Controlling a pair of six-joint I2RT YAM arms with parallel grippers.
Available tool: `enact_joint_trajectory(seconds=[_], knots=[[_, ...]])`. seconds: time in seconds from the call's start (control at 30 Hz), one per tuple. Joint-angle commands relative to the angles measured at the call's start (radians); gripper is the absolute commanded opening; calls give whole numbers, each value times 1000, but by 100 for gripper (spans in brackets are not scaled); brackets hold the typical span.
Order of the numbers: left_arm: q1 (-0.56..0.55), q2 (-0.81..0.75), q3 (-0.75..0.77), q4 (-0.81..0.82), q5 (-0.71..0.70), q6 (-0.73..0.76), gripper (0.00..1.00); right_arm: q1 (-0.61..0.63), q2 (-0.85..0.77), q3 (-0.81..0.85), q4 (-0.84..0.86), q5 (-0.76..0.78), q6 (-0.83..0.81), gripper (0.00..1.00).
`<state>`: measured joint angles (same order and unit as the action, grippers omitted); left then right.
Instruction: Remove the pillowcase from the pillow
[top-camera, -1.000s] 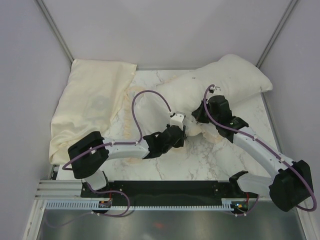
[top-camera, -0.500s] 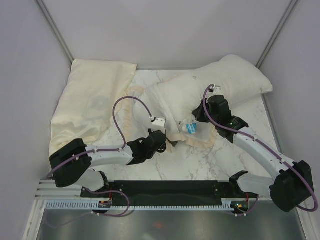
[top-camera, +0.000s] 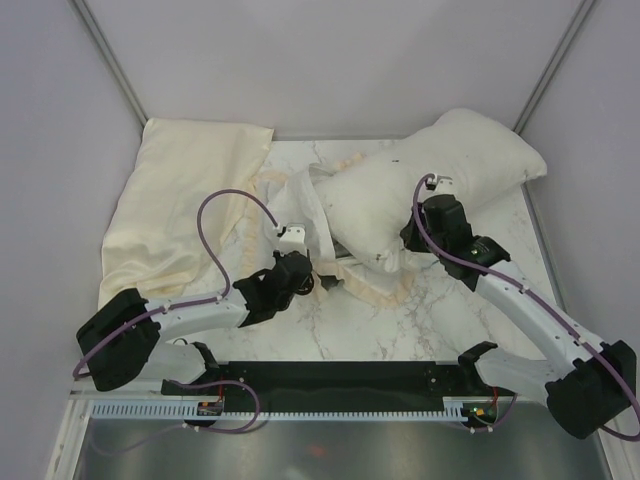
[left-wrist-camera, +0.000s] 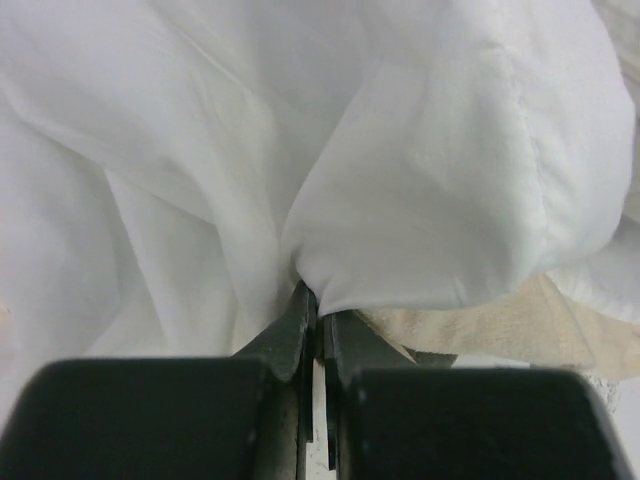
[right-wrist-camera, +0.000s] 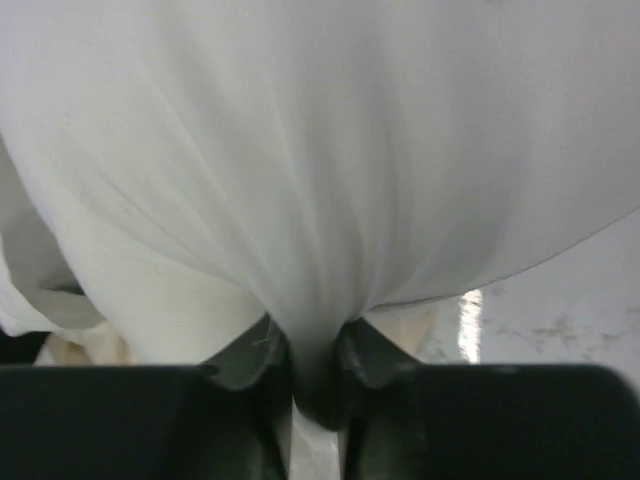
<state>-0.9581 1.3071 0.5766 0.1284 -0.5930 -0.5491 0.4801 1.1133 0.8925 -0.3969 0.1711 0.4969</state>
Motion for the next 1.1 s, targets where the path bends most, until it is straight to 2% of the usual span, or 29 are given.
enact_joint_trajectory(seconds=[0.0, 0.03, 0.07, 0.17, 0.3, 0.4, 0.63, 0.8, 0.93, 1.0, 1.03, 1.07], knots=[[7, -31, 2, 68, 25, 63, 2, -8, -93, 16, -181, 177, -28, 31], [7, -29, -3, 83, 47, 90, 2, -8, -105, 19, -209, 180, -31, 49], [7, -31, -9, 103, 73, 98, 2, -8, -119, 26, -232, 179, -34, 74], [7, -29, -20, 112, 87, 109, 2, -6, -173, 86, -249, 128, -69, 93], [7, -32, -27, 114, 94, 110, 2, 14, -156, 164, -136, -23, -113, 98], [7, -32, -29, 116, 101, 103, 2, 46, -49, 229, -47, -82, -129, 98], [7, -39, -32, 112, 113, 95, 2, 133, 281, 379, 98, -59, -184, 98], [7, -46, -29, 97, 104, 94, 2, 186, 529, 473, 89, 91, -225, 98], [9, -55, -32, 88, 90, 94, 2, 186, 621, 448, 64, 185, -181, 98], [16, -43, -31, 88, 84, 103, 2, 186, 654, 422, 53, 189, -175, 82], [24, -37, -29, 88, 84, 104, 2, 186, 660, 410, 49, 185, -173, 71], [36, -32, -24, 83, 88, 104, 2, 186, 658, 398, 49, 176, -173, 50]])
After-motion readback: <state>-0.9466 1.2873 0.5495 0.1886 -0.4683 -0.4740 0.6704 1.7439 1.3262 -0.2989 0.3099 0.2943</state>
